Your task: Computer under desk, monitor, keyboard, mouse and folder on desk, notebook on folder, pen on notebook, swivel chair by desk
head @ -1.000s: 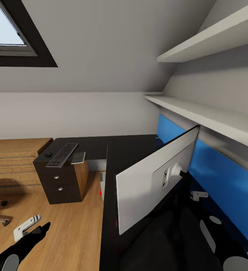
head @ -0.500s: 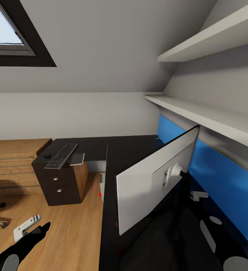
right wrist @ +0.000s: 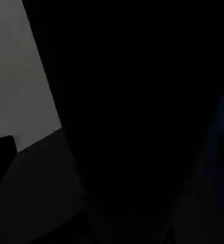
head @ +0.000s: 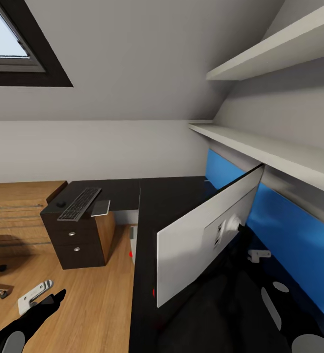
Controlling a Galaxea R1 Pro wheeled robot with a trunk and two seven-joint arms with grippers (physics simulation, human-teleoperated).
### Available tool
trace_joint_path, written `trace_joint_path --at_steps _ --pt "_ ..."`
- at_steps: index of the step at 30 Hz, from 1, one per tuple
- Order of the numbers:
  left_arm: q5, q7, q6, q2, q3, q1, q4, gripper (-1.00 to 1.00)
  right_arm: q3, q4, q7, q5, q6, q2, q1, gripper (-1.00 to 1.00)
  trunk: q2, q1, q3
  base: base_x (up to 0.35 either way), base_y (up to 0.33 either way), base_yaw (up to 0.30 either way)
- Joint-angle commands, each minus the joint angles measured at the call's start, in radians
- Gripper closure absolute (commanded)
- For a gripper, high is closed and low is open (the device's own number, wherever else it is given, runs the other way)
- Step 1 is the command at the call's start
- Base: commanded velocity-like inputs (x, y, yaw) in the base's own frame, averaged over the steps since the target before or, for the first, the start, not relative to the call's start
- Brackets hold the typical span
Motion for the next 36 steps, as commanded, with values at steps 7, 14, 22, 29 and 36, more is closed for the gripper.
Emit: trace_joint_path --at_steps 7,14,22,29,36 --pt "0.011 0.008 0.004 0.000 0.000 -0.001 -0.001 -1.00 -0.003 0.001 0.005 -0.008 0.000 0.000 -0.001 -1.00 -0.001 0.000 -0.001 0.000 0.000 0.000" --pt "0.011 0.008 0.004 0.000 0.000 -0.001 -0.001 -1.00 -0.002 0.001 0.005 -0.008 0.000 0.001 -0.001 -1.00 -0.001 0.000 -0.001 -0.004 0.000 0.000" --pt "0.011 0.008 0.005 0.000 0.000 -0.001 -0.001 -1.00 0.010 0.001 0.002 -0.008 0.000 0.000 -0.001 -1.00 -0.001 0.000 -0.001 -0.118 0.000 0.000" --pt "0.013 0.008 0.005 0.000 0.000 -0.001 -0.001 -1.00 0.011 0.001 0.001 -0.008 0.000 0.000 -0.001 -1.00 -0.001 0.000 -0.001 -0.231 0.000 0.000" --pt "0.014 0.008 0.005 0.000 0.000 -0.001 -0.001 -1.00 0.011 0.000 -0.001 -0.008 0.001 0.001 -0.001 -1.00 -0.001 0.000 -0.001 -0.323 0.000 0.000"
